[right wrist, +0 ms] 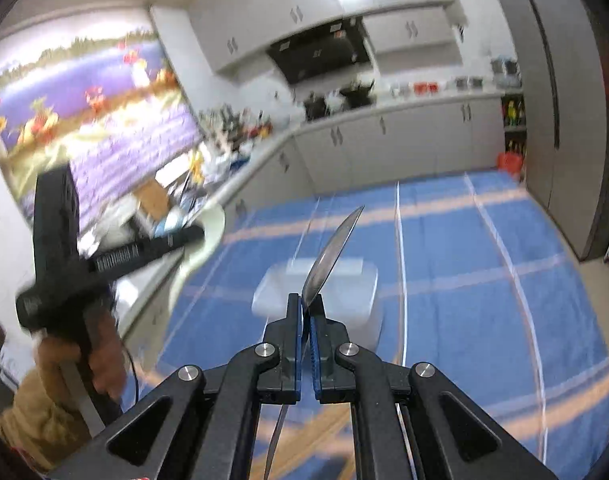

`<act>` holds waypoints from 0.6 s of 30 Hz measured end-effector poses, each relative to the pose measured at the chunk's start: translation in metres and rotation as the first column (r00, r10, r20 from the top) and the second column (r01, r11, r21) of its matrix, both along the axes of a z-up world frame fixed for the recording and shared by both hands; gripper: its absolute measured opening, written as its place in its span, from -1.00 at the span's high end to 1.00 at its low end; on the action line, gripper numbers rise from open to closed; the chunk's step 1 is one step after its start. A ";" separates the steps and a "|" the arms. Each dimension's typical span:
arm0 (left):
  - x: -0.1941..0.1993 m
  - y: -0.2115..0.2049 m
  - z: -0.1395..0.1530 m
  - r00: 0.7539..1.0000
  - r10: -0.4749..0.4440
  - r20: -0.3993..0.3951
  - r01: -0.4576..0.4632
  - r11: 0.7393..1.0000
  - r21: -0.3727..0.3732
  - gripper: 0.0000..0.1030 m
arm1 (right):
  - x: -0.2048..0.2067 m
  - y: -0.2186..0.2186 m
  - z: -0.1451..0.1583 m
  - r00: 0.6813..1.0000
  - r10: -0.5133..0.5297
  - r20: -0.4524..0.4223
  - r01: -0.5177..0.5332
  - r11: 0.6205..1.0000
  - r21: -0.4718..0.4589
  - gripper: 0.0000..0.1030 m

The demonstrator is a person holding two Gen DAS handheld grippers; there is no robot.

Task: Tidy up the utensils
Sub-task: 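Lift both spoons into separate holder compartments and open both tools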

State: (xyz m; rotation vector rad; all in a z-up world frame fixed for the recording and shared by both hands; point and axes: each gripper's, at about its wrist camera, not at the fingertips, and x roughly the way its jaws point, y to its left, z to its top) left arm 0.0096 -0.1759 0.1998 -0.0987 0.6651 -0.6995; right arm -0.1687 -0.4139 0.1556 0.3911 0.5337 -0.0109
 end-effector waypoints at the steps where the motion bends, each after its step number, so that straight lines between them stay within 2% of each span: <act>1: 0.010 -0.006 0.001 1.000 0.012 0.013 -0.012 1.000 -0.009 0.95 | 0.010 -0.004 0.007 1.000 -0.020 0.019 0.020 1.000 -0.001 0.92; 4: 0.036 -0.022 0.002 0.998 0.047 0.038 -0.046 0.998 -0.038 0.95 | 0.041 -0.013 0.017 0.995 -0.077 0.055 0.078 0.997 -0.011 0.92; 8: 0.065 -0.044 -0.008 0.993 0.088 0.074 -0.083 0.995 -0.057 0.95 | 0.081 -0.017 0.017 0.987 -0.145 0.072 0.152 0.982 -0.112 0.92; 12: 0.090 -0.063 -0.030 0.993 0.097 0.070 -0.093 0.994 -0.060 0.95 | 0.116 -0.020 -0.001 0.981 -0.186 0.054 0.192 0.966 -0.174 0.92; 18: 0.106 -0.073 -0.066 0.992 0.109 0.061 -0.107 0.994 -0.028 0.95 | 0.140 -0.031 -0.034 0.977 -0.215 0.003 0.213 0.961 -0.177 0.92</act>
